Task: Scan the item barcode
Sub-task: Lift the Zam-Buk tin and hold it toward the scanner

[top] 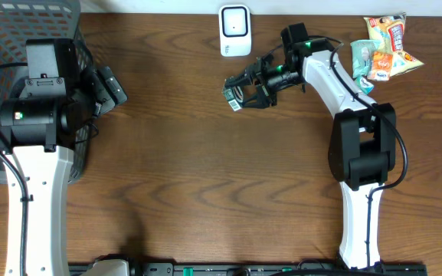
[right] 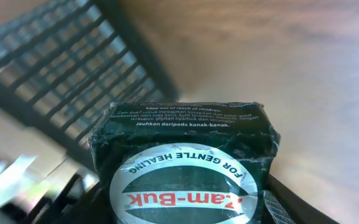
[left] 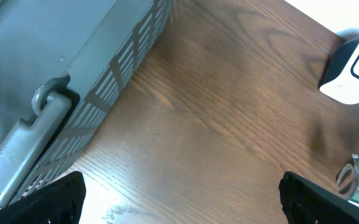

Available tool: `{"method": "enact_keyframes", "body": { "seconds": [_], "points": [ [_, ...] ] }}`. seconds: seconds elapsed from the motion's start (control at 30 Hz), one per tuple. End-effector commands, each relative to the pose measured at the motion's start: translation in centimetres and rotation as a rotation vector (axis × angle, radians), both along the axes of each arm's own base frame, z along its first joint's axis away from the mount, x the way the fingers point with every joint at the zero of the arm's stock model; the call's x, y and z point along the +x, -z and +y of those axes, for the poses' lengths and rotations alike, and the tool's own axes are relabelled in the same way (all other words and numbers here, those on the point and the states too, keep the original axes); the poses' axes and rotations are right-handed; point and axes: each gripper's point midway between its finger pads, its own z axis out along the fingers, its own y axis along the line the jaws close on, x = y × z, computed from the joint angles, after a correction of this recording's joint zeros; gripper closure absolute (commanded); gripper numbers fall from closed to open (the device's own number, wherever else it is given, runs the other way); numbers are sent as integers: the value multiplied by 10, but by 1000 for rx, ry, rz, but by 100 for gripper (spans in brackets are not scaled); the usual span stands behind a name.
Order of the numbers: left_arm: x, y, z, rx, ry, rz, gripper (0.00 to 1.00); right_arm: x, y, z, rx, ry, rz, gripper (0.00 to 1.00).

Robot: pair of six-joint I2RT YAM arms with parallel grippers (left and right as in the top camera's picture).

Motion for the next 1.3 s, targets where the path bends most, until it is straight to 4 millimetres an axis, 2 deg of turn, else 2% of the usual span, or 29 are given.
{"method": "enact_keyframes", "body": {
  "seconds": [0.0,0.33,0.5,0.97,1.27],
  "points": [
    [-2,-2,2,0,-15,-5,2,-8,-56,4,237,-26,31,50],
    [-2,-2,2,0,-15,-5,2,-8,-75,-2,331,-13,120,52],
    [-1,-2,2,0,-15,-5,3,-4,-73,-7,318,3,115,52],
    [-2,-2,2,0,-15,-5,2,-3,-71,-7,312,3,98,52],
    [-1,-2,2,0,-15,-5,2,1,-58,-8,236,20,75,52]
  ]
}}
